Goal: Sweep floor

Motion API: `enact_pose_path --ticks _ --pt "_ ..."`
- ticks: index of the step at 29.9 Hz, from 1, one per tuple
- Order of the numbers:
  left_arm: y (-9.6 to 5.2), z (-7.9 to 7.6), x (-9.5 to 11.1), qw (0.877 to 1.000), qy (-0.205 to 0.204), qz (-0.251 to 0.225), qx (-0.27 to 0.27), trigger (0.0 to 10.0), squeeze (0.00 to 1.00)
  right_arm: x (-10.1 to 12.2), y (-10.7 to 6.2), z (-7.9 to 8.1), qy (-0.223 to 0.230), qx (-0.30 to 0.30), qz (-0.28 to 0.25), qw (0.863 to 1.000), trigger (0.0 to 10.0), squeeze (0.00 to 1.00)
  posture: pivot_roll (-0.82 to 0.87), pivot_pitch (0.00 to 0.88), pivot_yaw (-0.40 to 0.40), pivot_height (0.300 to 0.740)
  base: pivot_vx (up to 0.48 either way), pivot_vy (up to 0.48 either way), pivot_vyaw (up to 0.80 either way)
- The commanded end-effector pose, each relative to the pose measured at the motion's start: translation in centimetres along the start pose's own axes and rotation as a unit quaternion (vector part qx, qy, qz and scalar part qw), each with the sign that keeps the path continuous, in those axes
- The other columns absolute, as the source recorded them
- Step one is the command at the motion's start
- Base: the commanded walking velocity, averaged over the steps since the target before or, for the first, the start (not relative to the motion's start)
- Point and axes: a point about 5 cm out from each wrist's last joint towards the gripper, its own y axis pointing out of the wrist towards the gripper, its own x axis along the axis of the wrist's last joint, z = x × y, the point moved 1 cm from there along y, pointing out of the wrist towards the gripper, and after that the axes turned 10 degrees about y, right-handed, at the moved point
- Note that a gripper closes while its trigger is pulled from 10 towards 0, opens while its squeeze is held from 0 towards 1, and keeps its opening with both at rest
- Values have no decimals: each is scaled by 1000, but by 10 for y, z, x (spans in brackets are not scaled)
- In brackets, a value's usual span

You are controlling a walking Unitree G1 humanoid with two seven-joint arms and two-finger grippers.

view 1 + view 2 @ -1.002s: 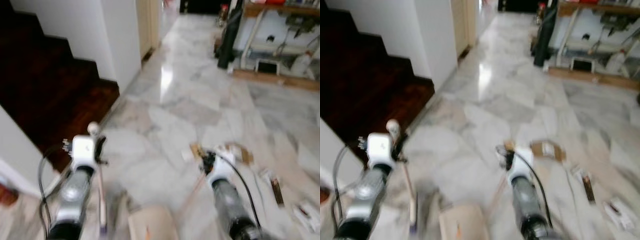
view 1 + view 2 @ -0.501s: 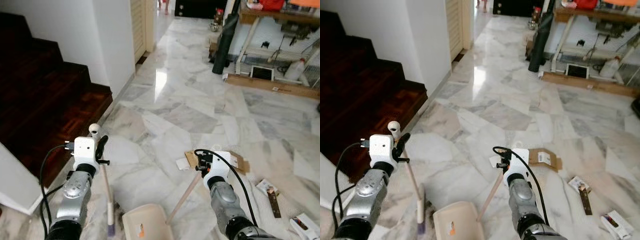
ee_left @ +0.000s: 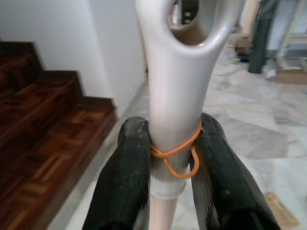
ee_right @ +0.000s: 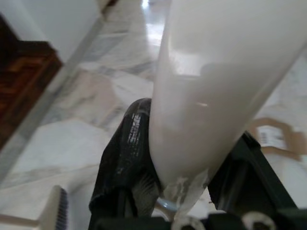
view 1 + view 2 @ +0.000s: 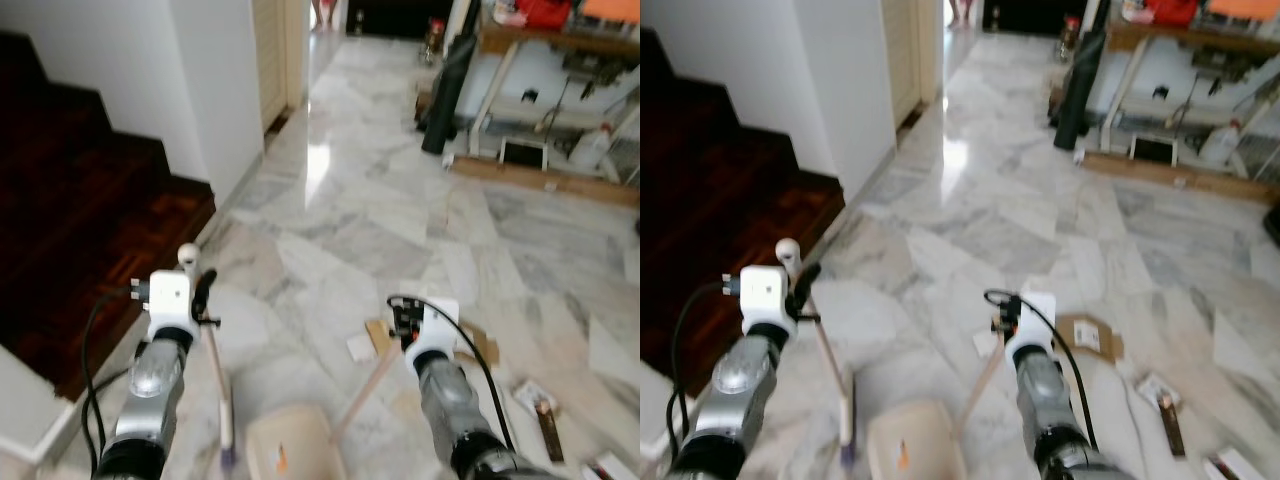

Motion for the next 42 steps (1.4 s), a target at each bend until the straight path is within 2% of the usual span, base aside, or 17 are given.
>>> enact_pose_path --ticks 1,5,10,12,37,42 --pt "3 8 9 1000 8 -23 10 10000 0 11 5 5 -2 6 -20 1000 10000 0 91 0 -22 740 390 0 0" --pt "3 9 9 1000 8 -23 14 10000 0 11 5 5 3 5 -19 1000 10000 0 89 0 -21 740 390 0 0" --pt "4 10 11 999 8 -30 15 10000 0 11 5 6 4 6 -19 1000 10000 0 89 0 -20 740 371 0 -768" --pt "3 10 11 999 9 -32 15 10000 0 11 5 6 4 6 -18 1000 10000 0 89 0 -20 740 0 0 -788" --pt "2 4 10 1000 -4 -29 1 10000 0 7 3 7 6 7 -15 1000 10000 0 87 0 -17 740 0 0 0" --pt "2 4 9 1000 -5 -29 -1 10000 0 5 3 7 7 5 -10 1000 10000 0 87 0 -15 740 0 0 -755"
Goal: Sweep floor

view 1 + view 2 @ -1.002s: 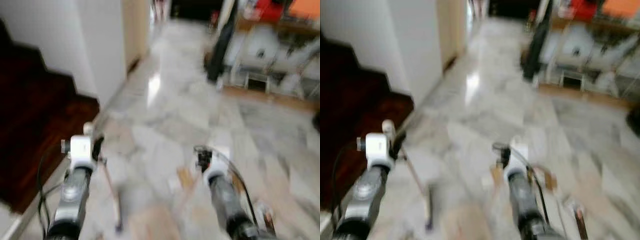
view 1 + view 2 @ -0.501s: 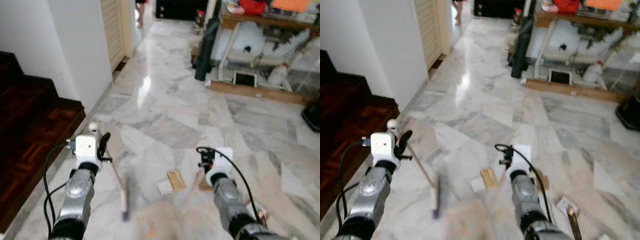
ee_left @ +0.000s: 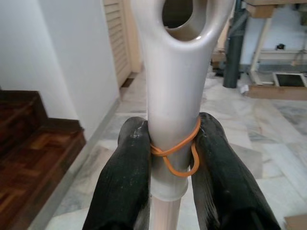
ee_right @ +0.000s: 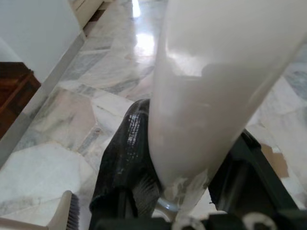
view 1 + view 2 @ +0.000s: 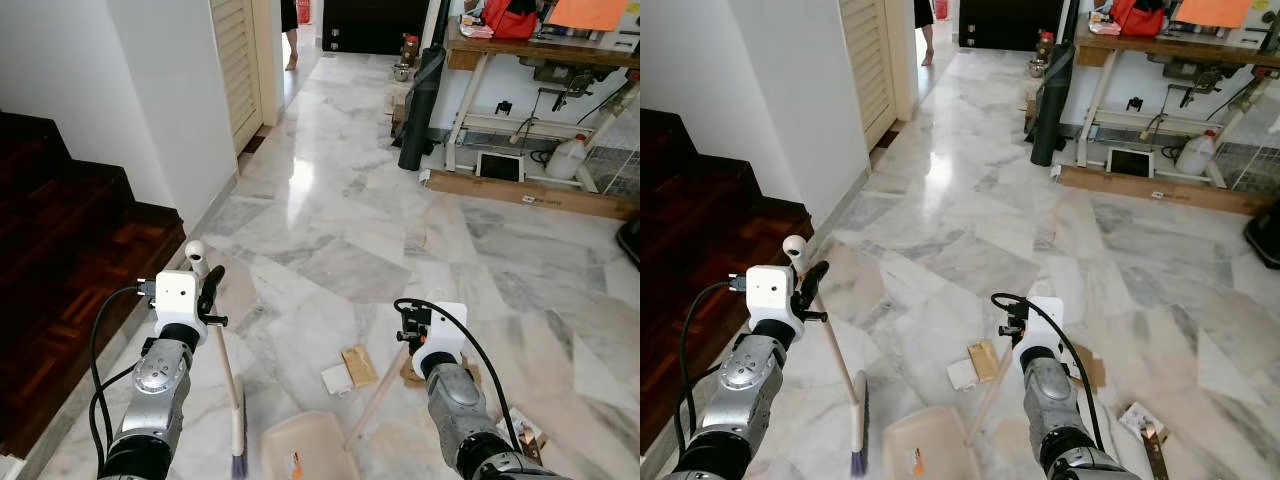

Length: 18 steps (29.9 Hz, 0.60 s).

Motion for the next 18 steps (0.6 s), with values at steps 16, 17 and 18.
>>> enact_pose_path --ticks 16,17,18 --pt "5 -2 10 1000 -1 -23 -10 10000 0 3 2 0 1 -6 -5 1000 10000 0 86 0 -10 740 0 77 -349" --pt "5 -2 10 1000 -1 -23 -10 10000 0 3 2 1 1 -6 -5 1000 10000 0 86 0 -10 740 0 266 -781" --pt "5 -2 10 1000 -1 -23 -10 10000 0 3 2 1 0 -6 -5 1000 10000 0 86 0 -10 740 0 277 -781"
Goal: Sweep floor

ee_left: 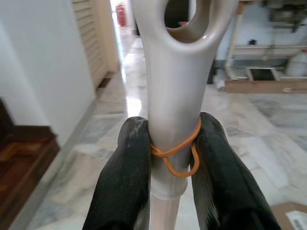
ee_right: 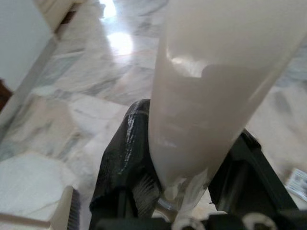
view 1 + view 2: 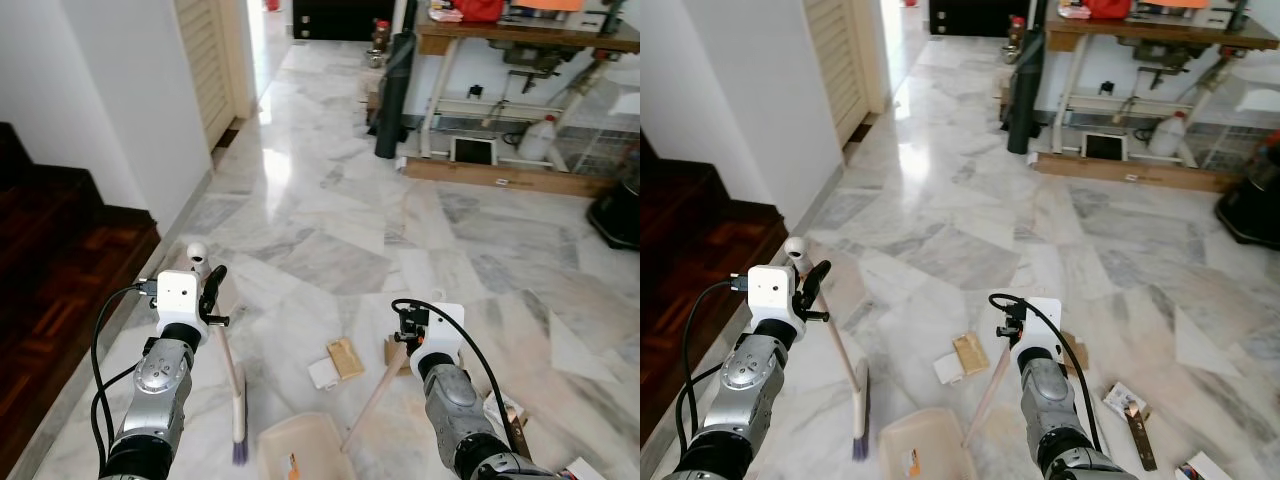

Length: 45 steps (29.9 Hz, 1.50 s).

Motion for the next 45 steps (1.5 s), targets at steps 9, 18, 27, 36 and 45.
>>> enact_pose_path --ticks 9,18,27,36,45 --pt "4 1 9 1000 2 -20 -1 10000 0 7 3 4 5 2 -13 1000 10000 0 84 0 -8 740 0 285 -158" --pt "4 2 10 1000 2 -20 -1 10000 0 8 3 3 -1 -1 -20 1000 10000 0 85 0 -9 740 0 321 -509" --pt "4 3 10 1000 4 -20 0 10000 0 8 3 3 8 -3 -16 1000 10000 0 85 0 -7 740 0 331 -485" --pt "4 4 10 1000 5 -22 -1 10000 0 9 3 3 6 -6 -20 1000 10000 0 84 0 -5 740 0 333 -427" --pt "5 4 12 1000 5 -24 -1 10000 0 8 4 3 11 -8 -17 1000 10000 0 86 0 -5 740 0 331 -575"
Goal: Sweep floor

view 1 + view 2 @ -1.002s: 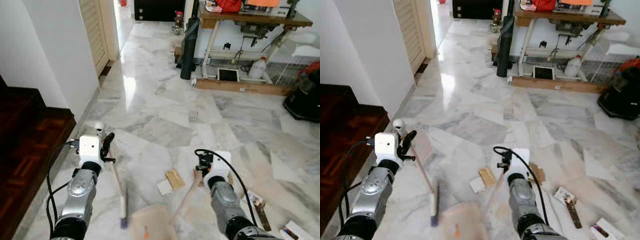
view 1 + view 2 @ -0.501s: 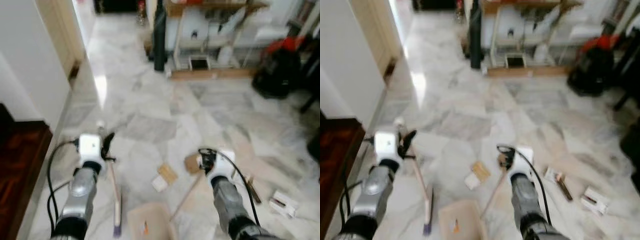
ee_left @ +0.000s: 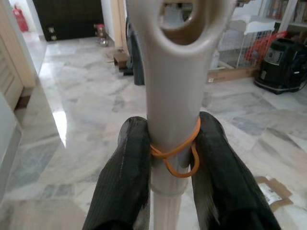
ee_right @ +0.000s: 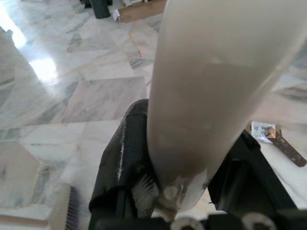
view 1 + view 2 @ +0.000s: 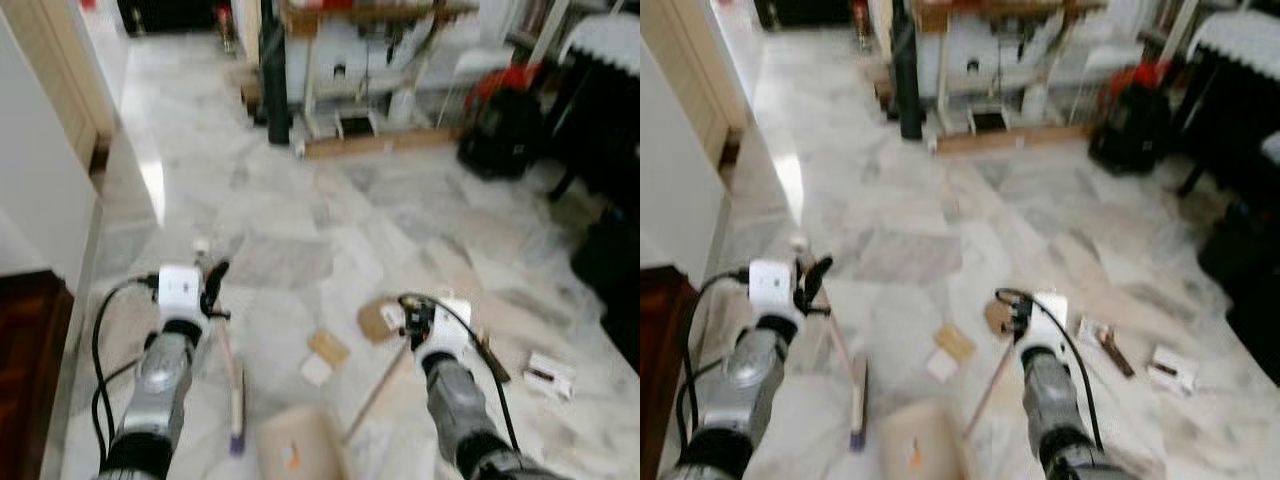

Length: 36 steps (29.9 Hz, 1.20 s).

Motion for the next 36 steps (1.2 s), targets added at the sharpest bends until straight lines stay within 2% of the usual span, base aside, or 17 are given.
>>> enact_pose_path --ticks 1,29,36 --pt "7 0 13 1000 3 -27 -1 10000 0 3 1 2 9 2 -7 1000 10000 0 86 0 -5 740 0 330 -756" --pt "8 -1 15 1000 4 -30 -1 10000 0 3 1 3 5 5 -6 1000 10000 0 88 0 -5 740 0 333 -750" --pt "9 0 16 999 11 -34 2 10000 0 6 2 3 2 4 -14 1000 10000 0 87 0 -6 740 0 40 0"
